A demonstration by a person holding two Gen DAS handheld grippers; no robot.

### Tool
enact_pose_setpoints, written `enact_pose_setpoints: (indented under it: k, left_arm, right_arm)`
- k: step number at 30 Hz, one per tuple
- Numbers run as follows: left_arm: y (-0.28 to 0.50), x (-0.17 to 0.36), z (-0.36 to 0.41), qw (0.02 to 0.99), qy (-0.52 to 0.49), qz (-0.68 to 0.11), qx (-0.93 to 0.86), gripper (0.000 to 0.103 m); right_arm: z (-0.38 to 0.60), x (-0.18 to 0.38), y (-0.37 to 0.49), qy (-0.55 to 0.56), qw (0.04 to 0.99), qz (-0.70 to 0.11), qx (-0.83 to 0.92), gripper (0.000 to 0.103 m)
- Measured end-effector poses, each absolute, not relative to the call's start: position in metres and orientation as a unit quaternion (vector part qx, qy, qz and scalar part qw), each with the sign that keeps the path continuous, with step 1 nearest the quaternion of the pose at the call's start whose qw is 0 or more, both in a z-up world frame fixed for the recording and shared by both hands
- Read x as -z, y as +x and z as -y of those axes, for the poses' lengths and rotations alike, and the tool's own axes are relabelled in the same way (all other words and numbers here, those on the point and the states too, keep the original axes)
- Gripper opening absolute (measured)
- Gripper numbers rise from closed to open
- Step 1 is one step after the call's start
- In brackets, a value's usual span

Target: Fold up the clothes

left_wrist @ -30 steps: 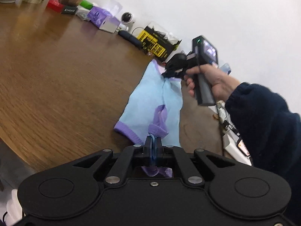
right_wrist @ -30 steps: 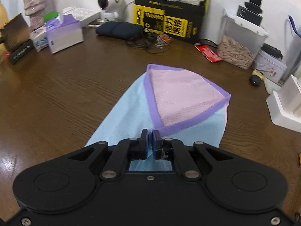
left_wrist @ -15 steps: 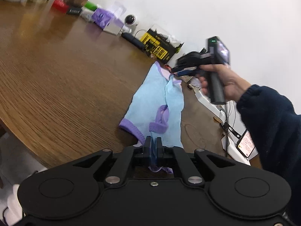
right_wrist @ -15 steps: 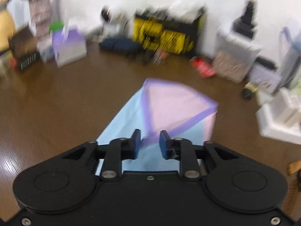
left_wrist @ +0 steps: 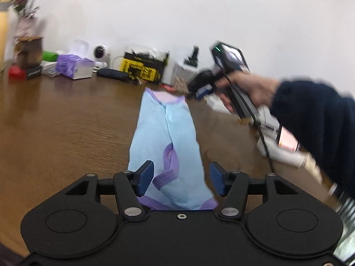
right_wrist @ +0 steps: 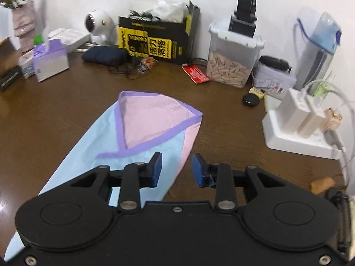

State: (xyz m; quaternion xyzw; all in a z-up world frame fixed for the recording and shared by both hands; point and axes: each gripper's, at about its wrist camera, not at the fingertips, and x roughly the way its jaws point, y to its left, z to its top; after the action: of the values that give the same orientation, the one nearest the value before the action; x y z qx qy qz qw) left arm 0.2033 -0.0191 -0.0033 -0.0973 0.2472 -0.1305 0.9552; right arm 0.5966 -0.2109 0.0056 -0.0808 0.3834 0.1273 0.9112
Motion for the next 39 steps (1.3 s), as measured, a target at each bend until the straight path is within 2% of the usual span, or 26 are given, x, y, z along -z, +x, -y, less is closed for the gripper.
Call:
enact_pose_setpoints:
  k: [1,3,4,8,9,10,11,18,19,20,21,22,24,26,27,30,39]
  left_arm:
    - [0.21,0.007,0.018,0.954,-0.1,-0.256,0.123,0.027]
    - [0.219,0.015,0.014,0.946,-0.113,-0.282,0.111,0.009]
    - [0.218,0.017,0.012,0.945,-0.115,-0.285,0.111,0.007]
    - [0.222,0.024,0.004,0.938,-0.133,-0.302,0.111,0.007]
    - [0.221,0.024,0.004,0.938,-0.132,-0.302,0.111,0.007]
    - [0.221,0.024,0.004,0.938,-0.131,-0.303,0.111,0.007]
    - [0.221,0.025,0.004,0.937,-0.13,-0.304,0.112,0.007]
    - [0.226,0.027,0.005,0.934,-0.135,-0.311,0.112,0.007]
    - [0.226,0.027,0.004,0.934,-0.136,-0.311,0.112,0.007]
    - [0.227,0.027,0.004,0.934,-0.136,-0.311,0.113,0.007]
    - [0.228,0.027,0.004,0.934,-0.135,-0.311,0.113,0.007]
    - [0.229,0.028,0.005,0.935,-0.132,-0.31,0.111,0.007]
    - [0.23,0.029,0.005,0.936,-0.131,-0.309,0.11,0.007]
    - [0.231,0.029,0.006,0.936,-0.13,-0.309,0.109,0.007]
    - [0.231,0.029,0.006,0.936,-0.13,-0.309,0.109,0.007]
    - [0.231,0.029,0.007,0.936,-0.129,-0.309,0.109,0.007]
    - [0.231,0.028,0.007,0.937,-0.124,-0.308,0.111,0.006]
  right_arm:
    - [0.209,-0.002,0.607,-0.078,0.912,-0.385,-0.119,0.036]
    - [0.205,0.004,0.627,-0.062,0.912,-0.391,-0.103,0.036]
    - [0.203,0.007,0.637,-0.056,0.912,-0.396,-0.093,0.036]
    - [0.197,0.013,0.655,-0.054,0.908,-0.406,-0.087,0.034]
    - [0.196,0.015,0.658,-0.055,0.908,-0.406,-0.088,0.028]
    - [0.194,0.017,0.66,-0.058,0.907,-0.407,-0.09,0.009]
    - [0.194,0.019,0.661,-0.063,0.906,-0.408,-0.089,0.001]
    - [0.224,0.016,0.675,-0.025,0.916,-0.398,-0.037,0.002]
    - [0.225,0.015,0.675,-0.014,0.915,-0.4,-0.041,0.007]
    - [0.224,0.015,0.675,-0.003,0.913,-0.405,-0.052,0.015]
    - [0.222,0.014,0.675,0.005,0.911,-0.408,-0.068,0.041]
    - [0.217,0.013,0.673,0.003,0.911,-0.405,-0.079,0.055]
    - [0.207,0.013,0.672,-0.023,0.913,-0.401,-0.075,0.055]
    - [0.199,0.016,0.675,-0.032,0.908,-0.412,-0.07,0.05]
    - [0.198,0.017,0.675,-0.031,0.906,-0.416,-0.072,0.033]
    - [0.198,0.021,0.677,-0.035,0.905,-0.418,-0.065,0.008]
    - [0.23,0.02,0.69,0.02,0.912,-0.408,-0.036,0.007]
